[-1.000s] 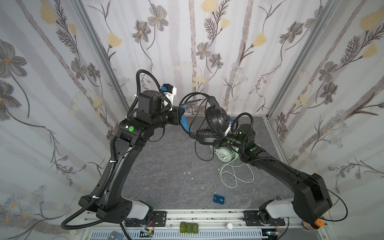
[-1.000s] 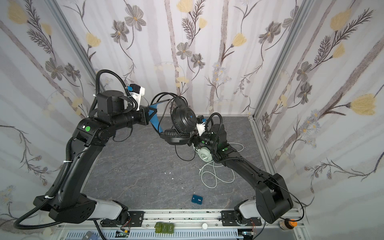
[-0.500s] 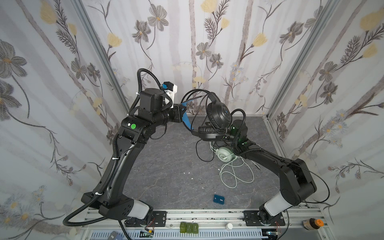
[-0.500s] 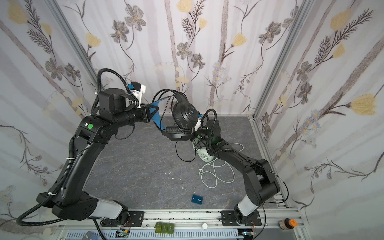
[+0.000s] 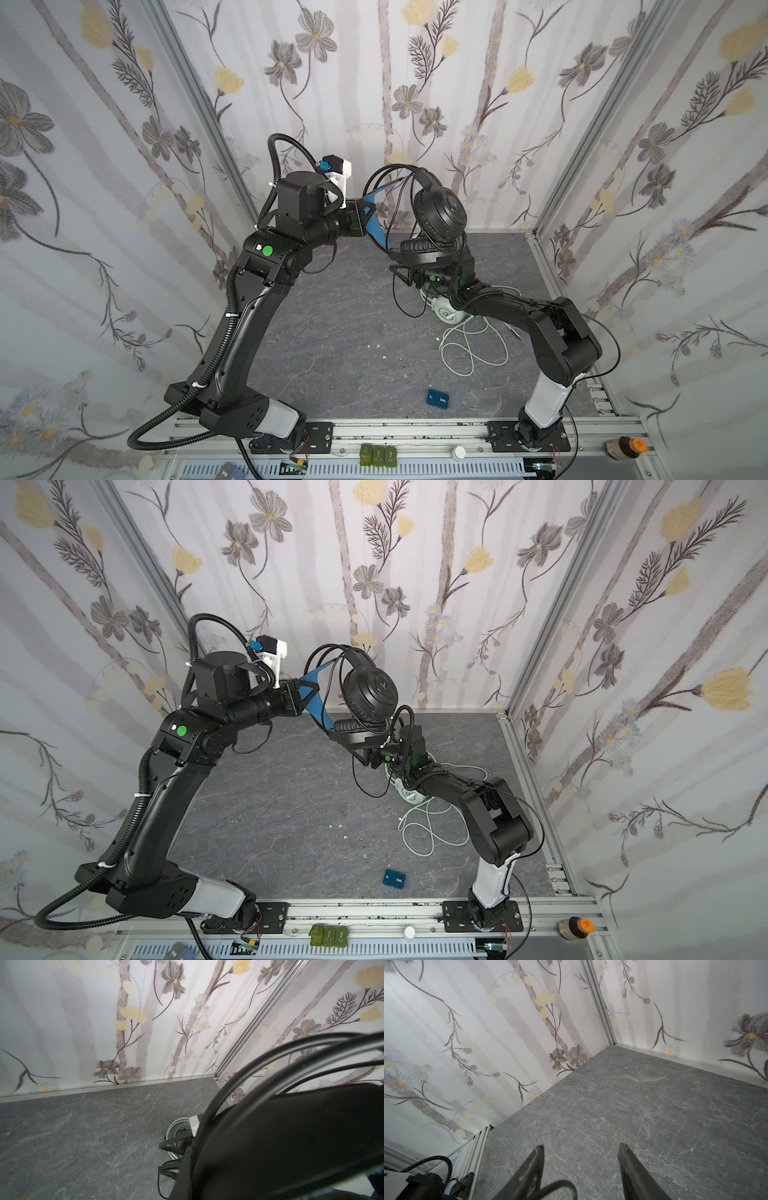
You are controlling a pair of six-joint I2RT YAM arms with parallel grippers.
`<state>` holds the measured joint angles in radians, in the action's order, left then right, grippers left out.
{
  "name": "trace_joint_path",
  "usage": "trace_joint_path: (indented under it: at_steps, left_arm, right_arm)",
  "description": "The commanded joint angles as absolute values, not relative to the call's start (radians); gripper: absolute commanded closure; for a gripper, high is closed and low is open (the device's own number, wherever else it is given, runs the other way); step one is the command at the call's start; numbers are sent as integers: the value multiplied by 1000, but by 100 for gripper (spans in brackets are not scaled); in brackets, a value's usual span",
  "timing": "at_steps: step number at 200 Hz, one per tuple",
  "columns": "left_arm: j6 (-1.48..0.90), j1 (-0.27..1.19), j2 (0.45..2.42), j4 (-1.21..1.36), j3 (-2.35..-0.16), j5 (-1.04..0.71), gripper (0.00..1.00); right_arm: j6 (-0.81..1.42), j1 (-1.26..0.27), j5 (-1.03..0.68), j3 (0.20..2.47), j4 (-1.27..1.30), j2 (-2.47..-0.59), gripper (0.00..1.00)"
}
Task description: Wrap the headphones
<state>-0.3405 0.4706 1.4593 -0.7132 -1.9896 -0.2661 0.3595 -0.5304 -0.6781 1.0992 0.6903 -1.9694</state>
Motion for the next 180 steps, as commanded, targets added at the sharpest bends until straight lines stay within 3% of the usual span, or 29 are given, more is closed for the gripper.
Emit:
trace_joint_path:
  at_steps: [1, 40, 60, 103, 126, 180]
  left_arm:
    - [-388, 465, 1460, -640, -2002, -277, 100]
    - [-408, 454, 1468, -651, -2008, -278, 100]
    - [-428, 447, 1467, -638, -2004, -275, 100]
    - [-532, 413, 1464, -508, -1962, -251, 100]
    - [-568, 404, 1472, -443, -1945, -216, 100]
    - [-687, 389, 1473, -296, -1857, -39, 100]
  right_arm:
    - [375, -536, -691, 1119, 746, -1999, 41]
    - [366, -548, -689, 1150, 732, -2056, 43]
    - [355, -554, -692, 1157, 713, -2066, 49]
    - [320, -575, -711, 1141, 641, -2074, 86]
    - [282, -587, -690, 1121, 584, -2043, 99]
    - [178, -585, -553, 1068, 374, -1921, 100]
